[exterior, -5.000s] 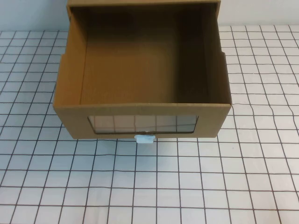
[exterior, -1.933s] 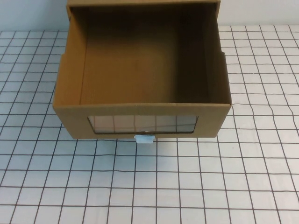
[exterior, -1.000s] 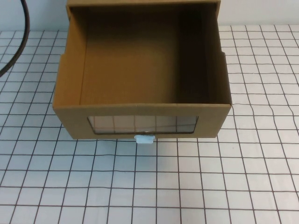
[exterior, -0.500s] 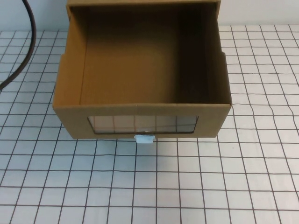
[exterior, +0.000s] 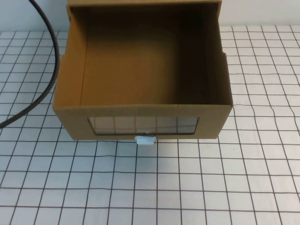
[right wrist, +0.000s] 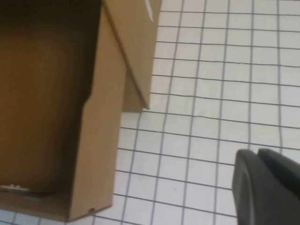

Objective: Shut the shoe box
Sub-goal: Press the shoe box with left arm

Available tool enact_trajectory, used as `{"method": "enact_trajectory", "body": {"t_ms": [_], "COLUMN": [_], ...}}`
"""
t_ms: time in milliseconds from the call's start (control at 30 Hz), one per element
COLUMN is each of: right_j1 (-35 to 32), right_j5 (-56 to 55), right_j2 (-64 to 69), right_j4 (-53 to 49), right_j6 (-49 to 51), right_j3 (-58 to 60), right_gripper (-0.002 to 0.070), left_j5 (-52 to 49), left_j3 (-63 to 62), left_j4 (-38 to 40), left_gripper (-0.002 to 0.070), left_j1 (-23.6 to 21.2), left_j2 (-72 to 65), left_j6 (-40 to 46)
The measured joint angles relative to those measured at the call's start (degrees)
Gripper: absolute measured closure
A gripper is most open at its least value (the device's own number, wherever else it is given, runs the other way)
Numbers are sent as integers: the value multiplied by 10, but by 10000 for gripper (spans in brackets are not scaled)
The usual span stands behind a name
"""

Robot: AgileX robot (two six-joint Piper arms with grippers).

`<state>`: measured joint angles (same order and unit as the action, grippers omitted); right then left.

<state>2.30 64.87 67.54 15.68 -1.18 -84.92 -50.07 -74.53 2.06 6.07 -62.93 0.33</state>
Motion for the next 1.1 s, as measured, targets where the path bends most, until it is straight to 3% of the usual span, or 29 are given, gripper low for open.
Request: {"method": "enact_trajectory", "body": {"t_ms": [300,533,700,1100], "right_j1": [0,0,0,0], "right_j5": [-11,-11,-13,1], "right_j2": [19,19,19,42], "right_j4": [33,86,96,201], "right_j6": [0,-89,-101,-155], "right_j3": [-1,-1,-1,-1], "right_gripper": [689,689,689,690], "left_j5": [84,64,51,19], "left_j3": [-5,-74,-154,-331], "left_j4": [67,212,297,391], "left_gripper": [680,680,680,680], "left_j1": [0,0,0,0], "left_j2": [-11,-86,-156,-357], "left_j6": [38,184,253,287]}}
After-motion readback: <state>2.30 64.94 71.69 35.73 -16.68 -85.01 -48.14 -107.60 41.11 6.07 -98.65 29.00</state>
